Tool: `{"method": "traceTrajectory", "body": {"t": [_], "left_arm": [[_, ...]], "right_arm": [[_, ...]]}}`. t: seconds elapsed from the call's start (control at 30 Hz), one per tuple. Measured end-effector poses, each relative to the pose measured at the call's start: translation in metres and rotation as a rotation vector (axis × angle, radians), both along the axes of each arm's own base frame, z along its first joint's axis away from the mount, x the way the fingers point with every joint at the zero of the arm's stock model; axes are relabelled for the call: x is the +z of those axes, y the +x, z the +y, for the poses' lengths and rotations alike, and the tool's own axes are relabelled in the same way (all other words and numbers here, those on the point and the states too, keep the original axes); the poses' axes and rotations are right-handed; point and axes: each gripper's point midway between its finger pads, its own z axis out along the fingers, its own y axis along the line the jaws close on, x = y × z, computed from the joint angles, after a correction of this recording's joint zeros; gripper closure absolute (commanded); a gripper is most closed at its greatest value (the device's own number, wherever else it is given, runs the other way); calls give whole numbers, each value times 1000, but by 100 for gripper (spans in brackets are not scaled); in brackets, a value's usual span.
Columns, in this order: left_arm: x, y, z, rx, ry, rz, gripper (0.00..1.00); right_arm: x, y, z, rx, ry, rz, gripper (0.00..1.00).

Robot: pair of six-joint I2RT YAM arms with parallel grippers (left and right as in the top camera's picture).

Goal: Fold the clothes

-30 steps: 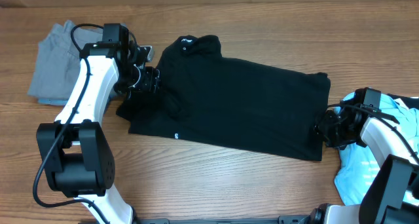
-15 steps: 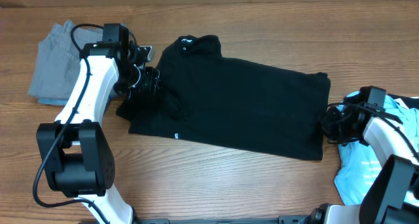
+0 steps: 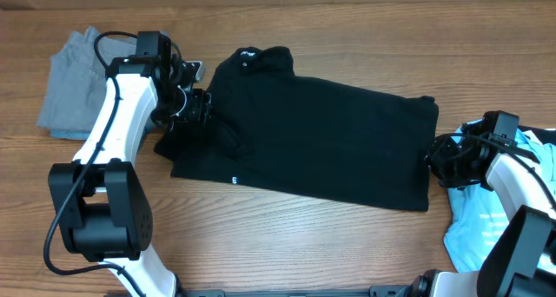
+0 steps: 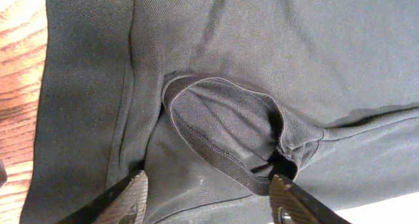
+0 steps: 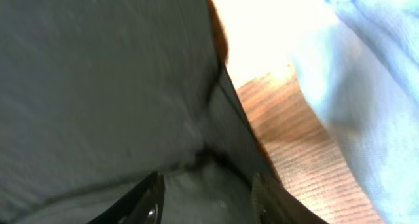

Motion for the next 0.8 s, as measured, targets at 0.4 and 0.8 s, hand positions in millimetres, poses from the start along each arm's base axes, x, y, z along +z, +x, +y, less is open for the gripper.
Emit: {"method": "traceTrajectory", "body": {"t": [0.4,0.8], "left_arm": [[62,31,-8,-17,-44,-126,23],[109,106,-59,-118,-129,-466,25]], "right_arm": [[106,32,3,9,58,-141,44],[165,80,3,-15,103,-358,37]]}}
